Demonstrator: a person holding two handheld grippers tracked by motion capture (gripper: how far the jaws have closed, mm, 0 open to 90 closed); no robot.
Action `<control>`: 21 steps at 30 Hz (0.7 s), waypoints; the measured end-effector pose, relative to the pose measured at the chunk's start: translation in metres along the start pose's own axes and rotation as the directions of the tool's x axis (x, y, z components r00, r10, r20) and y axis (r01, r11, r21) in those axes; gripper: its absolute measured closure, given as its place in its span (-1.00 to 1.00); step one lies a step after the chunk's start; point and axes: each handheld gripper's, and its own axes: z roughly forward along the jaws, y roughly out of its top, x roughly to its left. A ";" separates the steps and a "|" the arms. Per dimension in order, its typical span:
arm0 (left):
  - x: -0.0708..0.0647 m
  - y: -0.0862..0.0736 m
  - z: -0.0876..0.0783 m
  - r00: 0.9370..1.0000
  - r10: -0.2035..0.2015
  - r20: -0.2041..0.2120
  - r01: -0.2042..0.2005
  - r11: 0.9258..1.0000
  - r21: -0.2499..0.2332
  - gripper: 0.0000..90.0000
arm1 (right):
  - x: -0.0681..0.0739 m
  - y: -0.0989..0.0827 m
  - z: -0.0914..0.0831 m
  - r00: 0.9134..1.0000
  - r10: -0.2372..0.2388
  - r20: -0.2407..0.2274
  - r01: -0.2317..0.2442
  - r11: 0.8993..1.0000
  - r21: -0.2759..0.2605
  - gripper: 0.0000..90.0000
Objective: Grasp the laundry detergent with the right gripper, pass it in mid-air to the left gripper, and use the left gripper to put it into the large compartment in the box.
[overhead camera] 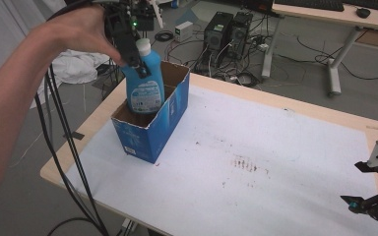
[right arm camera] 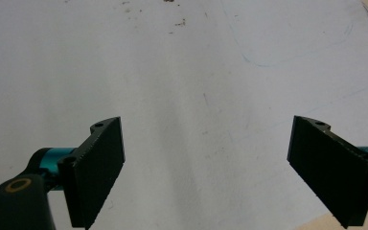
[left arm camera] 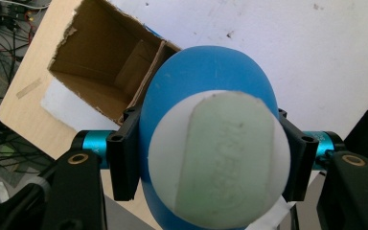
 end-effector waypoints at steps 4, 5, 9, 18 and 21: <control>0.001 -0.004 0.017 1.000 0.024 0.015 -0.024 1.000 0.003 -0.16 | 0.001 0.000 0.000 1.000 -0.003 0.002 0.003 1.000 0.006 -0.73; 0.001 -0.005 0.021 0.999 0.029 0.020 -0.029 1.000 0.007 -0.16 | 0.001 0.000 0.001 1.000 -0.004 0.000 0.004 1.000 0.008 -0.73; 0.003 -0.010 0.037 0.998 0.057 0.039 -0.058 0.998 0.006 -0.16 | 0.001 0.000 0.001 1.000 -0.006 0.005 0.006 1.000 0.019 -0.73; 0.007 -0.020 0.069 0.987 0.147 0.063 -0.148 0.989 0.005 -0.16 | 0.003 0.000 0.004 1.000 -0.016 0.007 0.015 0.999 0.033 -0.73; 0.006 -0.022 0.079 0.979 0.194 0.068 -0.196 0.980 0.020 -0.16 | 0.004 0.001 0.006 1.000 -0.020 0.008 0.020 0.999 0.041 -0.73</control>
